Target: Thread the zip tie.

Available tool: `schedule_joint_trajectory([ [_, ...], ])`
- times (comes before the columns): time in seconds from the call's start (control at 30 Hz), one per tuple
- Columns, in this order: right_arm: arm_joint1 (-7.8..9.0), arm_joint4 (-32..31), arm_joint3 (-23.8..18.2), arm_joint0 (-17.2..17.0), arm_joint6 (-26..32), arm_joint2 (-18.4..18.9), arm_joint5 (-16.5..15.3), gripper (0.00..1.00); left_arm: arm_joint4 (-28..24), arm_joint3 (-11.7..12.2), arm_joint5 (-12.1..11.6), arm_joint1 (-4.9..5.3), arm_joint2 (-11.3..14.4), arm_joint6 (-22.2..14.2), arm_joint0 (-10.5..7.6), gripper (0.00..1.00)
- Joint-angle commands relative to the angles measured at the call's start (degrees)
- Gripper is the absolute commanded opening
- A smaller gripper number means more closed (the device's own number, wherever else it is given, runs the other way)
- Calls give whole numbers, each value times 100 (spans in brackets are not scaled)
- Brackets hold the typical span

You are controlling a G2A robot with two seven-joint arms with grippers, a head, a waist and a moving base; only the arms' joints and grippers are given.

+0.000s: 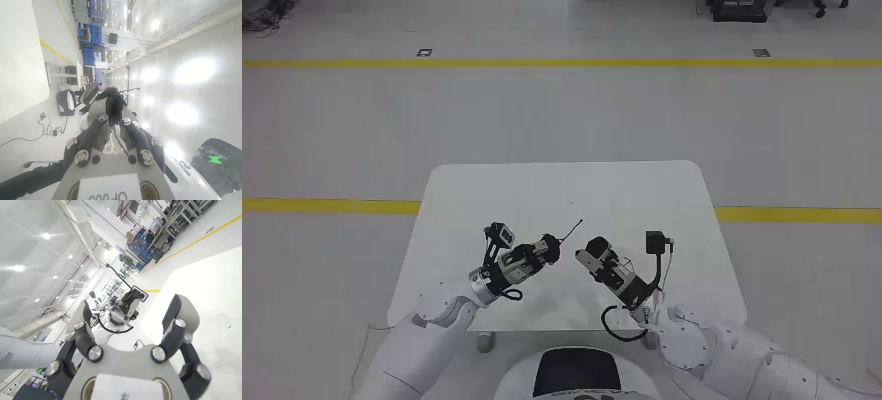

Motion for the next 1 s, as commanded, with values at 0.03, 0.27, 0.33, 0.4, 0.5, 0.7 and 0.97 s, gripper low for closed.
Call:
schedule_joint_trajectory([
  [0.03,-6,111,-14,-25,88,79,0,100,-200,8,51,-16,20,119,-19,0],
  [0.27,75,1712,-268,-196,1774,806,0,100,-925,167,118,-19,-60,-372,-72,0],
  [0.33,79,2200,-204,-292,2461,1181,0,100,-1068,199,167,-21,-56,-497,-83,0],
  [0.4,37,2778,-164,-482,3275,1666,0,100,-1137,240,171,-23,-57,-569,-104,0],
  [0.5,-99,3422,-21,-807,4454,2396,0,100,-1194,265,177,-29,-37,-619,-119,0],
  [0.7,-605,4230,630,-1292,6757,3599,0,100,-1231,298,204,-41,13,-620,-156,0],
  [0.97,-635,4223,663,-1300,6825,3634,0,100,-1154,331,183,-46,34,-557,-188,0],
])
